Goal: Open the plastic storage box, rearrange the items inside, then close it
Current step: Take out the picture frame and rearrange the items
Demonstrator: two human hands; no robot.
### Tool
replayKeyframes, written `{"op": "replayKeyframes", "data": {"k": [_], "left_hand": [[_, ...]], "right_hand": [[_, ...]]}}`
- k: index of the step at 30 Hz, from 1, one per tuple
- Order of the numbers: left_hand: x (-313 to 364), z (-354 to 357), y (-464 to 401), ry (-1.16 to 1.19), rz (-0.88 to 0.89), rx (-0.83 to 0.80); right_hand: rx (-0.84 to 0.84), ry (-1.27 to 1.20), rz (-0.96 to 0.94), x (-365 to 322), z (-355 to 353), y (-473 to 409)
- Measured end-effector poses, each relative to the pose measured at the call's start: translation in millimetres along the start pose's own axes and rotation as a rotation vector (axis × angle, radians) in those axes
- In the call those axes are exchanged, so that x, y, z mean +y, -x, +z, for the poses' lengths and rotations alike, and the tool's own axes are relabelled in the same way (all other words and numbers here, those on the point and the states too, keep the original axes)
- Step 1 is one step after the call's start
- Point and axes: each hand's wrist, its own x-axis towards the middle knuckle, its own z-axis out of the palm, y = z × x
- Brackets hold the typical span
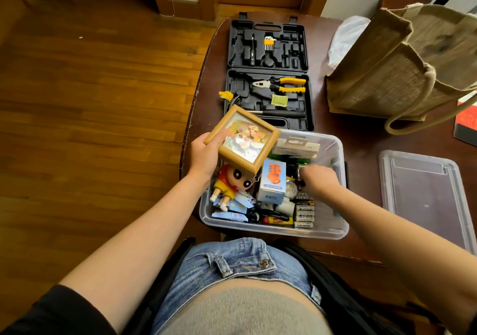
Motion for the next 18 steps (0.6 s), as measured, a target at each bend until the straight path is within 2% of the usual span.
{"op": "replayKeyframes", "data": {"k": [6, 11, 18], "left_hand": [[-0.7, 0.2, -0.9, 0.002, -0.003, -0.001], [-1.4, 1.6, -2.0, 0.011, -0.010, 0.008], [-0.9, 0.8, -2.3, 0.020, -0.031, -0.002]], "right_hand": [[-0.023, 0.118, -0.038, 2.4, -3.2, -0.5], [-0.147, 0.205, -0.149, -2.5, -1.1, 7.4], [-0.146, 0.151, -0.113, -4.7, 12.3, 7.5]]}}
